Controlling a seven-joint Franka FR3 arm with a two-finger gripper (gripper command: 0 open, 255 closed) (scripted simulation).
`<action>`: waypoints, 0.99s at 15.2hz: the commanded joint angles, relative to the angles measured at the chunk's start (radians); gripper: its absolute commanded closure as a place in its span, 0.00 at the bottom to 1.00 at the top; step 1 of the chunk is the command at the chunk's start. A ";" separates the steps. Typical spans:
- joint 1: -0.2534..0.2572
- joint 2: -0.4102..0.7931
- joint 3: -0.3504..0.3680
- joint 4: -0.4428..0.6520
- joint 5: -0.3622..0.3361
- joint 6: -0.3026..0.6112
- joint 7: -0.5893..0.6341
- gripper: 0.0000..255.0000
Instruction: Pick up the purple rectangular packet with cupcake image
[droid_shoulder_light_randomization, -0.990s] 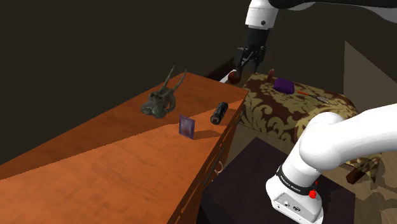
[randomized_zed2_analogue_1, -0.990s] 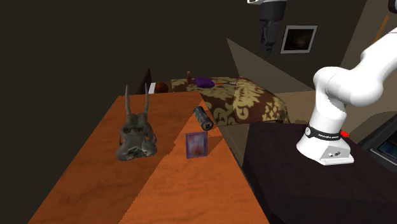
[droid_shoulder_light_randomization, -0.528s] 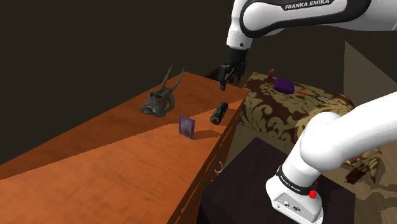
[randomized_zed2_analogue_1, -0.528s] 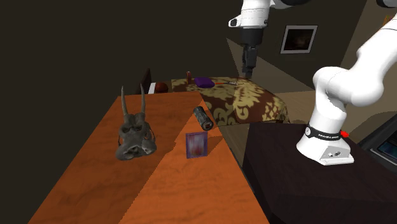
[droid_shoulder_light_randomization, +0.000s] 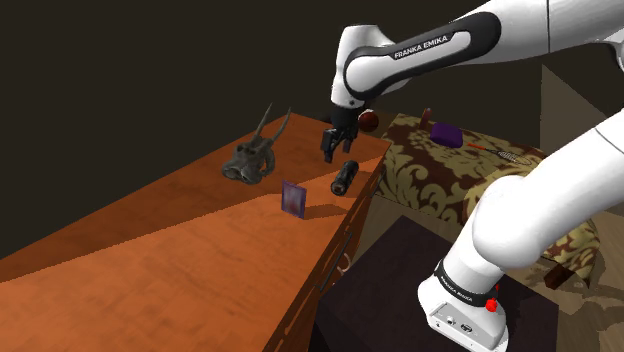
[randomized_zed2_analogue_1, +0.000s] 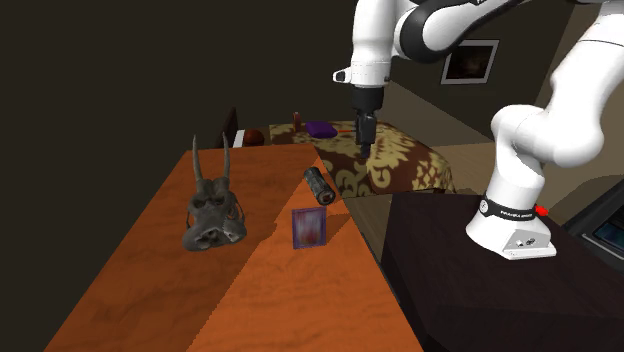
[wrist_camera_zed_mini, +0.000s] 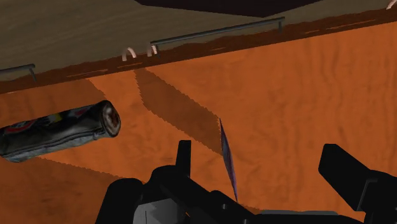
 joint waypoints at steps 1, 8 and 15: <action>0.004 0.081 -0.005 0.018 0.000 0.067 -0.027 0.00; 0.022 0.343 -0.003 0.093 0.009 0.260 -0.101 0.00; 0.030 0.577 0.010 0.202 0.015 0.390 -0.157 0.00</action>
